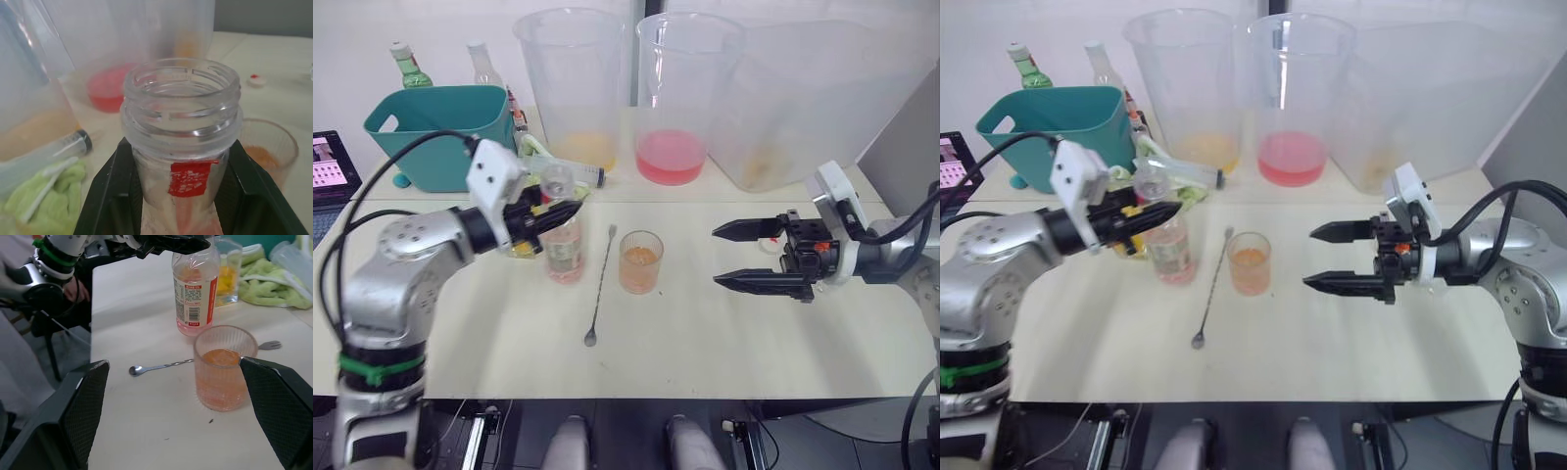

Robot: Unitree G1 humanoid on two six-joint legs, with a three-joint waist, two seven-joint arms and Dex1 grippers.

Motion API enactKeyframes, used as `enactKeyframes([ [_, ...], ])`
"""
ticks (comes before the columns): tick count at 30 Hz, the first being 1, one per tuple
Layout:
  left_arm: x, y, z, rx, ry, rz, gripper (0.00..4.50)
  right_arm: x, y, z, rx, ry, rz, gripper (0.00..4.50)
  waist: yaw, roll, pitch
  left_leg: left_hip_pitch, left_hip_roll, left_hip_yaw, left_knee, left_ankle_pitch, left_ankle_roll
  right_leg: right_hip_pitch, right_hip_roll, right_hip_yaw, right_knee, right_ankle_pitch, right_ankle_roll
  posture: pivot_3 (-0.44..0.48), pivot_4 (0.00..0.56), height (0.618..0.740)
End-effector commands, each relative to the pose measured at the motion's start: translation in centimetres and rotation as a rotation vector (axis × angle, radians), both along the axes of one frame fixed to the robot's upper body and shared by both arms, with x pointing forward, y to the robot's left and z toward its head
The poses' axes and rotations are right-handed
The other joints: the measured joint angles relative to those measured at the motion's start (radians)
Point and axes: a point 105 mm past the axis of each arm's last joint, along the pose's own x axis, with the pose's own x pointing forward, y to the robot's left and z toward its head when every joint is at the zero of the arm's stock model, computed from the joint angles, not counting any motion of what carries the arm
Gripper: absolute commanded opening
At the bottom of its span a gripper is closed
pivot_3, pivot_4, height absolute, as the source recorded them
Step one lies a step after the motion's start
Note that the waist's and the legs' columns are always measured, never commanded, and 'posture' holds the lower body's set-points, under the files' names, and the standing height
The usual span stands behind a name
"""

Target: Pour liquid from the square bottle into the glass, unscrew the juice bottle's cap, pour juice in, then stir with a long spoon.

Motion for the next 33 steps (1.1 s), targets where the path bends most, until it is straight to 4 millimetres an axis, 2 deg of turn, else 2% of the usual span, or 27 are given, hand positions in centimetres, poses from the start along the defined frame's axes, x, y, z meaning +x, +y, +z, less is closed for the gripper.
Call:
enactKeyframes([
  [1,-2.1,2.1,1.9,0.015,-0.054,0.063,1.53,0.3,0.1,0.8,0.002,-0.043,0.058,4.48,0.000,0.000,0.000,0.000,0.000,0.000,0.000,0.000,0.000,0.000,0.000,0.000,0.000,0.000,0.000,0.000,0.150,0.733],
  [4,-4.7,4.6,1.9,-0.002,-0.029,0.081,1.53,0.8,0.8,0.5,-0.002,-0.045,0.095,4.48,-0.006,0.000,0.000,0.000,0.001,0.000,-0.001,0.000,0.000,0.000,0.000,0.000,0.000,0.000,0.000,0.000,0.150,0.733],
  [6,-5.7,6.3,1.5,0.021,-0.003,0.136,1.53,0.8,1.4,0.1,-0.002,-0.035,0.128,4.48,-0.006,0.000,0.000,0.000,0.001,0.000,-0.002,0.000,0.000,-0.001,0.000,0.000,0.000,0.000,0.000,0.000,0.150,0.733],
  [8,-6.1,7.4,1.3,0.023,0.011,0.174,1.53,0.7,1.7,0.1,0.009,-0.029,0.146,4.48,-0.002,0.000,0.000,0.000,0.001,0.000,-0.002,0.000,0.000,-0.001,0.000,0.000,0.000,0.000,-0.001,0.000,0.150,0.733],
  [11,-5.8,11.0,1.4,0.002,0.001,0.334,1.53,1.0,2.5,0.2,0.024,-0.033,0.170,4.48,0.007,0.000,0.000,0.000,0.001,0.000,-0.002,0.000,0.000,0.000,0.000,0.000,-0.001,0.000,0.000,0.000,0.150,0.733],
  [13,-5.2,12.9,2.0,-0.039,-0.036,0.418,1.53,1.0,2.8,0.3,0.026,-0.035,0.180,4.48,0.011,0.000,0.000,0.000,0.001,0.000,-0.002,0.000,0.000,0.000,0.000,-0.001,-0.001,0.000,0.000,0.000,0.150,0.733],
  [16,-4.2,14.2,2.8,-0.087,-0.085,0.475,1.53,0.9,2.9,0.2,0.024,-0.035,0.180,4.48,0.015,0.000,0.000,0.000,0.001,0.000,-0.002,0.000,0.000,0.000,0.000,-0.001,-0.002,0.000,-0.001,0.000,0.150,0.733],
  [21,-1.2,16.4,3.1,-0.143,-0.159,0.598,1.53,0.7,3.0,0.1,0.007,-0.034,0.158,4.48,0.018,0.000,0.000,0.000,0.001,0.000,-0.002,0.000,-0.001,0.000,0.000,-0.001,-0.001,0.000,-0.001,0.000,0.150,0.733],
  [25,1.6,17.4,3.0,-0.197,-0.174,0.663,1.53,0.5,2.7,0.3,-0.006,-0.032,0.134,4.48,0.018,-0.001,0.000,0.000,0.001,0.000,-0.002,0.000,-0.001,-0.001,0.000,-0.001,0.000,0.001,-0.001,0.000,0.150,0.733],
  [30,4.0,17.3,3.1,-0.215,-0.199,0.664,1.53,0.2,2.2,0.2,-0.020,-0.030,0.097,4.48,0.018,-0.001,0.000,0.000,0.000,0.000,-0.002,0.000,-0.001,-0.002,0.000,-0.001,0.000,0.001,-0.001,0.000,0.150,0.733],
  [33,5.4,17.9,3.0,-0.256,-0.211,0.696,1.53,-0.1,2.1,0.3,-0.023,-0.030,0.076,4.48,0.018,-0.001,0.000,-0.001,0.000,0.000,-0.002,0.000,-0.001,-0.002,0.000,-0.001,0.000,0.001,-0.001,0.000,0.150,0.733],
])
